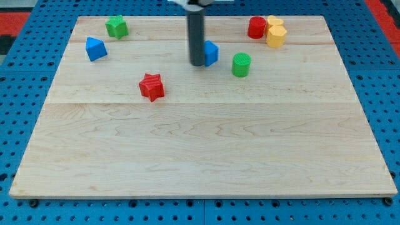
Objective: Place the blue triangle diagonally bottom right to the green star
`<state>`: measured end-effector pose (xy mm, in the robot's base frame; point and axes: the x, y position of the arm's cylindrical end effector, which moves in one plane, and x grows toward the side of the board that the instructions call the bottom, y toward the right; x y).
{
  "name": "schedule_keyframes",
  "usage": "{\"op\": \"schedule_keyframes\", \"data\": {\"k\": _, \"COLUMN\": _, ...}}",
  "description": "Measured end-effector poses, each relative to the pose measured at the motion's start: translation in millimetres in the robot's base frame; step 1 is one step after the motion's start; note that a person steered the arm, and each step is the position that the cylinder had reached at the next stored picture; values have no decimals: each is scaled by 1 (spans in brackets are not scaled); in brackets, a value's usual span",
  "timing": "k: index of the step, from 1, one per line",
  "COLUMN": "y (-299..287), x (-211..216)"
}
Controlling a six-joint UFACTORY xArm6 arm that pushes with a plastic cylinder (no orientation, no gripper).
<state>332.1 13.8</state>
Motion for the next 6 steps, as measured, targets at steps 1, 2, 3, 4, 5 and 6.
{"op": "schedule_keyframes", "data": {"k": 1, "y": 10, "x": 7}}
{"op": "schedule_keyframes", "data": {"k": 2, "y": -84, "x": 10}}
{"op": "schedule_keyframes", "data": {"k": 3, "y": -174, "x": 10}}
{"op": "schedule_keyframes", "data": {"k": 4, "y": -222, "x": 12}}
{"op": "schedule_keyframes", "data": {"k": 5, "y": -284, "x": 12}}
{"op": "schedule_keyframes", "data": {"k": 6, "y": -299, "x": -15}}
